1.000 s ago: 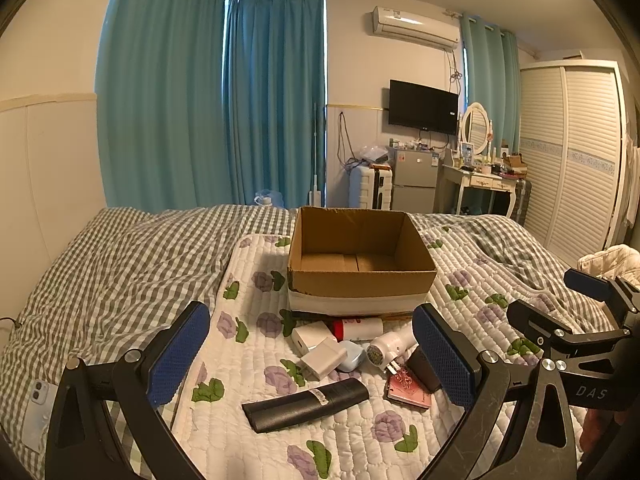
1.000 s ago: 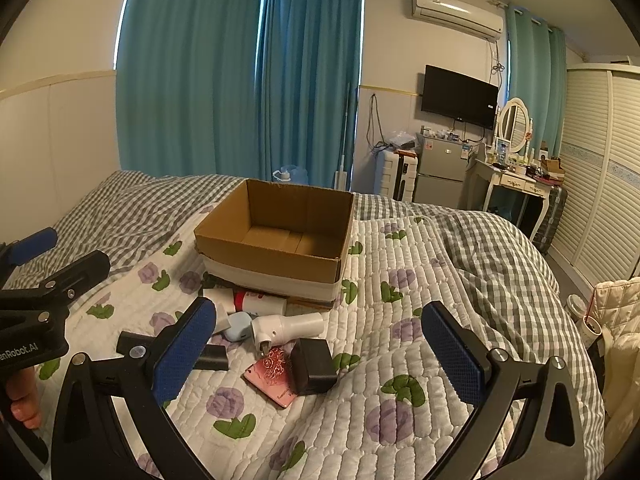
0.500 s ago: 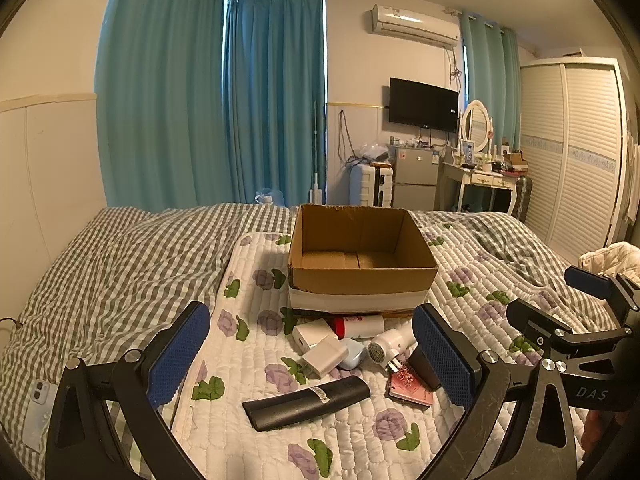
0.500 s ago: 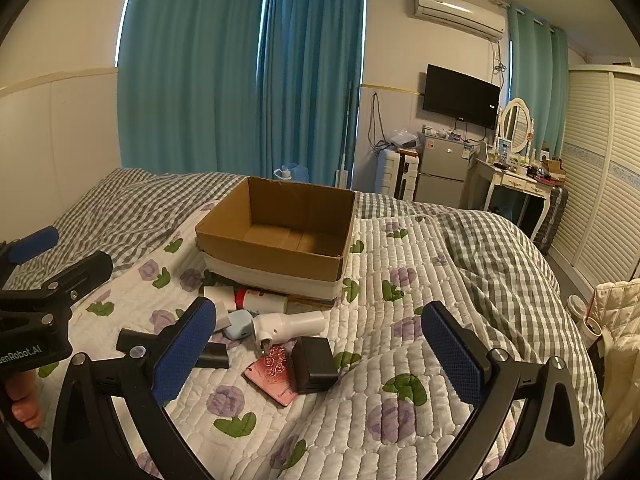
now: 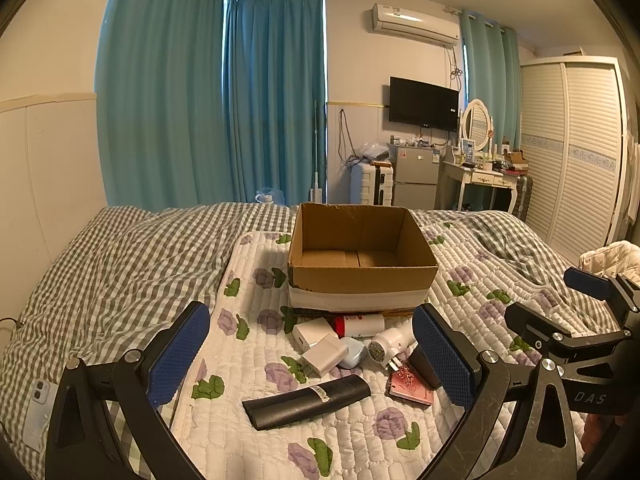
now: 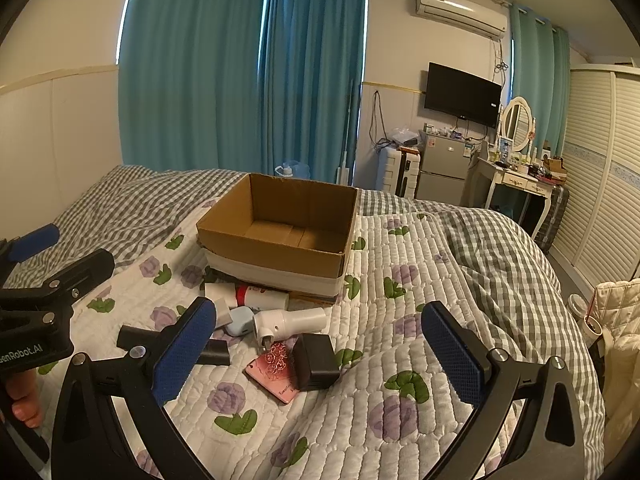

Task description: Organize rigid objects

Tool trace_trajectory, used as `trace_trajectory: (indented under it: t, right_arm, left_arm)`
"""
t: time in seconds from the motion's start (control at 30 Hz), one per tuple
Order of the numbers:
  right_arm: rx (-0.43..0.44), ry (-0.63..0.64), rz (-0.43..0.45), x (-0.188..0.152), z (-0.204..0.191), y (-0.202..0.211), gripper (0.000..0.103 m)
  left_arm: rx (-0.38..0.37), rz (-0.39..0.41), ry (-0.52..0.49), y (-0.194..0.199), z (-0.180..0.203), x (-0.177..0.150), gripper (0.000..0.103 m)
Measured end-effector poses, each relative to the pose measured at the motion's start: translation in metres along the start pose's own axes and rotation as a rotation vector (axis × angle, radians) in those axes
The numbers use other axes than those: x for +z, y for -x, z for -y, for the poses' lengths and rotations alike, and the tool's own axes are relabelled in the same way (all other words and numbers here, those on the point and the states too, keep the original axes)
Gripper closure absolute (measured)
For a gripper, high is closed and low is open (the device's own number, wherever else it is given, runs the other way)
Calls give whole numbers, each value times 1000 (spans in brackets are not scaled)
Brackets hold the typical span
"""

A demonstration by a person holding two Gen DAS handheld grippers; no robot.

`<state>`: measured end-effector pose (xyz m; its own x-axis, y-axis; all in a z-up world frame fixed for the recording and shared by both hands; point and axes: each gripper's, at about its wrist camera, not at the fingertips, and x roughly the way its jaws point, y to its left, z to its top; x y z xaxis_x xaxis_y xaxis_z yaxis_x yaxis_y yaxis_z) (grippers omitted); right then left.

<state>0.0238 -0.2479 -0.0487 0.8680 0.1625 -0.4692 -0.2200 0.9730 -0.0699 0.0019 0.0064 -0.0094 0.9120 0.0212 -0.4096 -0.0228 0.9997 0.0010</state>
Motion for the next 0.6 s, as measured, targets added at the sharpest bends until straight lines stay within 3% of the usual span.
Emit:
trace_trajectory:
  t: [0.6]
  right_arm:
    - [14,24,-24,3,-6,-3,0]
  left_arm:
    - [16,-41,-5,0,3,6,0]
